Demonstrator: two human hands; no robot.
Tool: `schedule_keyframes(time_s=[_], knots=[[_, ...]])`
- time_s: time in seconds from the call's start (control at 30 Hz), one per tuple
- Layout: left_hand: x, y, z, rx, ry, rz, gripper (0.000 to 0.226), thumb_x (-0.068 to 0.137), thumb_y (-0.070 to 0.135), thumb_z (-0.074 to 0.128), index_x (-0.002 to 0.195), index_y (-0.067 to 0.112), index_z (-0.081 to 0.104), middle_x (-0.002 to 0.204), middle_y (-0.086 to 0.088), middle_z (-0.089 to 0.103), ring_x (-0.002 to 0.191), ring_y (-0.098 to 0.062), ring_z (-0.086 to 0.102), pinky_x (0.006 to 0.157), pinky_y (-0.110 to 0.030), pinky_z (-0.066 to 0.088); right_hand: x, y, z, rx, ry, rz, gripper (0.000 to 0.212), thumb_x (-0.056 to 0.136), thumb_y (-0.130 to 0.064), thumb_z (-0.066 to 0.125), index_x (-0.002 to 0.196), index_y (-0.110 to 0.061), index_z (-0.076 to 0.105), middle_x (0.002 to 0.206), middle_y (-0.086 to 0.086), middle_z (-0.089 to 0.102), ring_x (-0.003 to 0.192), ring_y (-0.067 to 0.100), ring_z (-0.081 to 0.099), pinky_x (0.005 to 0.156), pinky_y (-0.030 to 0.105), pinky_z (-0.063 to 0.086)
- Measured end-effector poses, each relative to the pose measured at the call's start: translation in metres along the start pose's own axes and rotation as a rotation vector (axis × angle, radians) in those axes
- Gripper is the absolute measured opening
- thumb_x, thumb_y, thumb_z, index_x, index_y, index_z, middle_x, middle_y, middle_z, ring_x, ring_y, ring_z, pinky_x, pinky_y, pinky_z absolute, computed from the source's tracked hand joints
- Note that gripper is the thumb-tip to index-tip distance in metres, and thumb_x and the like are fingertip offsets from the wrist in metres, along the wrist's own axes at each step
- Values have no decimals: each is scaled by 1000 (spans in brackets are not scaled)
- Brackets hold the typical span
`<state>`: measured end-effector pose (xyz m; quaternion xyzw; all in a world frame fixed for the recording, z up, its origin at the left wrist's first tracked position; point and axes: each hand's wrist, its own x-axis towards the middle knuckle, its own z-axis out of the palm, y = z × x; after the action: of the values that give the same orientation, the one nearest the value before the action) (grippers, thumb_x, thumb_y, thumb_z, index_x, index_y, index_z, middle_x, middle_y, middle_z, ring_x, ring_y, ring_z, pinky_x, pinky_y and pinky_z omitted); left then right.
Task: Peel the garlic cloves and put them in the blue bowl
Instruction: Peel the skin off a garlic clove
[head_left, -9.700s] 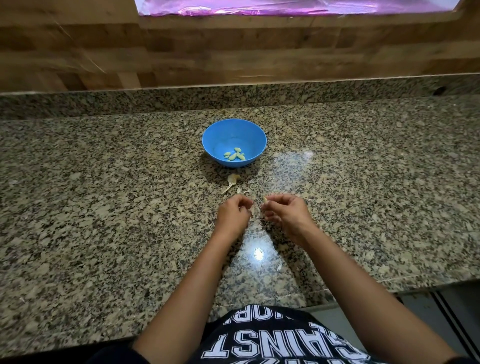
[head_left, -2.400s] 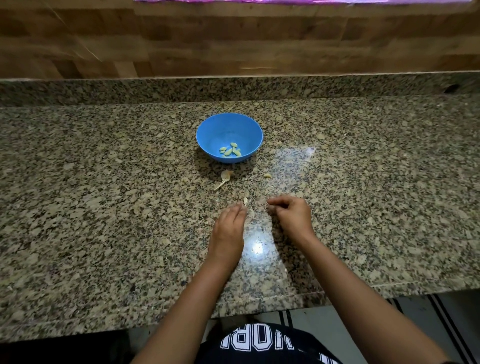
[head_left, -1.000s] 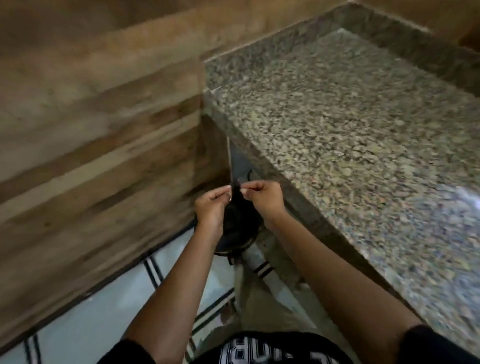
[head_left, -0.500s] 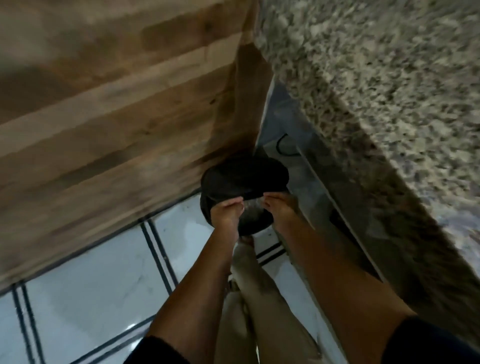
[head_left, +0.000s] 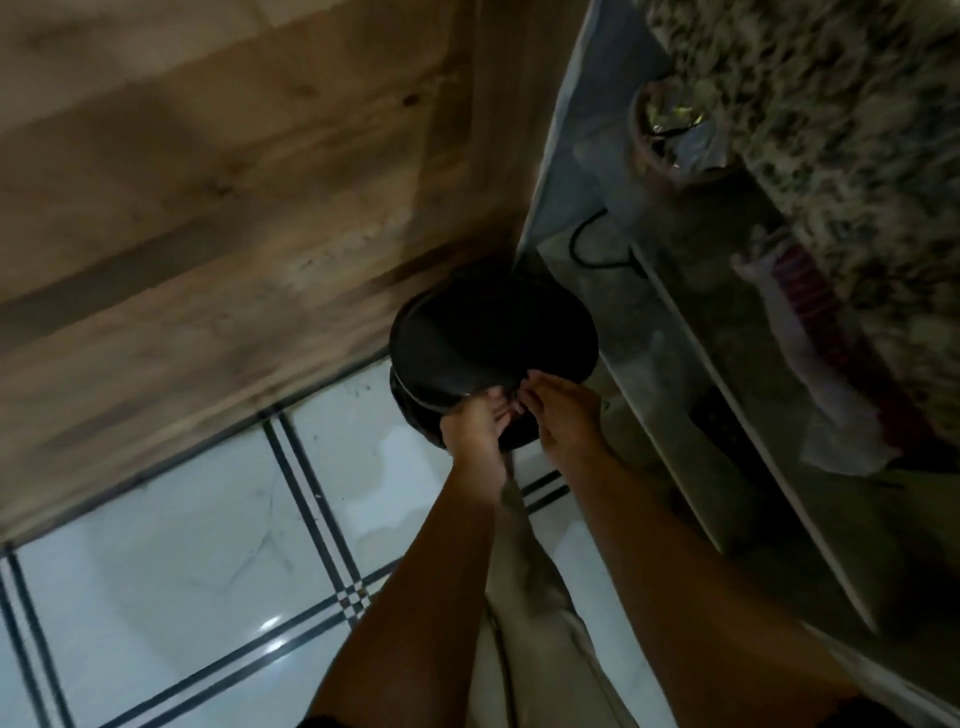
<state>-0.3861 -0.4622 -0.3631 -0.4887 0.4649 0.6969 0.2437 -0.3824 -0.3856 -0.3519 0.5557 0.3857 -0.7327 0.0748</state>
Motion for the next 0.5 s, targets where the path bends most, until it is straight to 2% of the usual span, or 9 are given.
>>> schedule_keyframes(time_s=[0.1,0.23,0.3,0.37,0.5], knots=[[-8,-12,-16,37,-70,19,20,95,8,45,94,0,63,90,-10,67,87,-21,64,89,-31,48,-8,12,-10,-83,-30,-42,10,88,4,54,90,0,63,94,13,63,83,18,61,78,27,52],[5,-24,-21,220,-78,-39,22,90,12,54,106,0,63,96,-10,68,90,-22,64,78,-28,49,-6,23,-21,47,14,-15,23,87,4,56,109,4,61,102,17,65,84,18,64,70,22,56],[16,-25,-19,265,-56,-81,30,90,13,53,116,-1,59,105,-13,66,96,-26,63,73,-28,48,1,29,-25,56,38,-13,25,87,4,56,111,5,61,107,20,64,90,22,64,78,26,56],[23,-26,-16,279,-46,-80,28,92,11,50,117,0,55,104,-14,63,92,-23,60,75,-30,47,5,33,-27,57,46,-4,24,87,3,56,111,4,60,110,21,63,97,24,63,84,30,54],[25,-31,-10,300,-71,22,21,93,15,49,108,10,61,101,-12,63,92,-24,59,83,-36,49,14,47,-34,104,75,15,28,89,-1,55,117,3,57,112,21,64,102,27,64,84,31,54]])
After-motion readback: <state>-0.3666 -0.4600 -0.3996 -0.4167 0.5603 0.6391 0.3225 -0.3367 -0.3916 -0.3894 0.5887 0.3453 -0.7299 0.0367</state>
